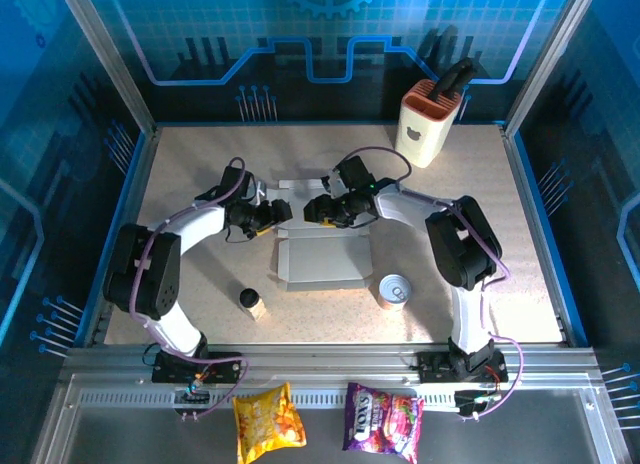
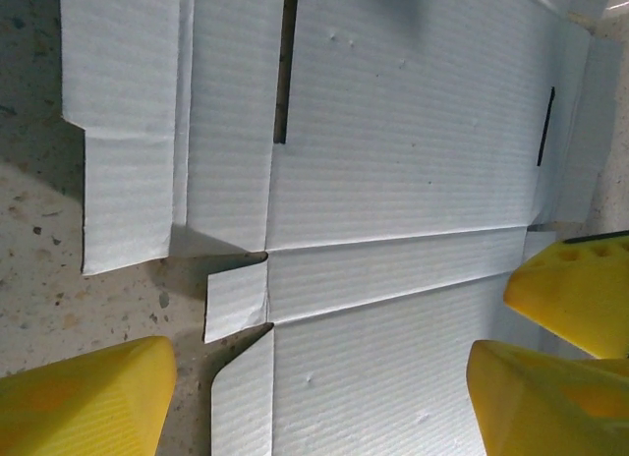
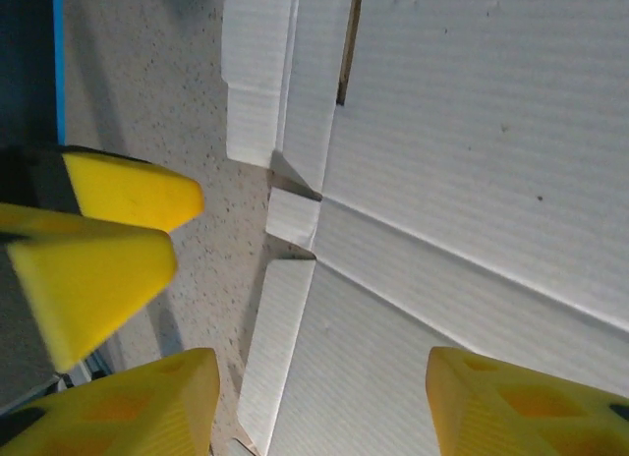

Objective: Fold the paper box

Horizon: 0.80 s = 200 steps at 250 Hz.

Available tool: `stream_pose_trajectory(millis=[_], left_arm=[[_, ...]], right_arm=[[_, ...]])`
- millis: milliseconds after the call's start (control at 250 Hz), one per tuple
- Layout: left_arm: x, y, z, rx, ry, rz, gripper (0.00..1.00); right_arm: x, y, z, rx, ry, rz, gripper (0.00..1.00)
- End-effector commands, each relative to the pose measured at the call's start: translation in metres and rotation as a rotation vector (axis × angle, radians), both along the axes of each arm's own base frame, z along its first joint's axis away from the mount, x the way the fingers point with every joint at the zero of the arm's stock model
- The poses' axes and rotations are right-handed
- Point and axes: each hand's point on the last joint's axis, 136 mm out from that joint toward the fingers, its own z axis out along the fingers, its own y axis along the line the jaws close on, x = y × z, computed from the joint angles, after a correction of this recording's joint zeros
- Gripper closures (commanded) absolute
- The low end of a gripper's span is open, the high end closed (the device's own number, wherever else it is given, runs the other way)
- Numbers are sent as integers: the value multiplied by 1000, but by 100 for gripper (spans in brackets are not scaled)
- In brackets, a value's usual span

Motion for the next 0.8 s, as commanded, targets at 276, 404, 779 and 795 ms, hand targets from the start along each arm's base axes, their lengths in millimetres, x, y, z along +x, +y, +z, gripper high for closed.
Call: stream_pose_trajectory(millis=[276, 404, 779, 795], left_arm=[[9, -6, -7, -40, 29, -31, 24], [9, -7, -13, -42, 45, -29, 24], [11, -9, -24, -50, 69, -24, 27], [12, -9, -23, -52, 68, -24, 28]], right_arm=[[6, 1, -34, 1, 102, -4, 42], [6, -3, -45, -11, 119, -13, 43], [-4, -9, -69, -34, 168, -24, 44], [-4, -9, -69, -34, 168, -24, 44]])
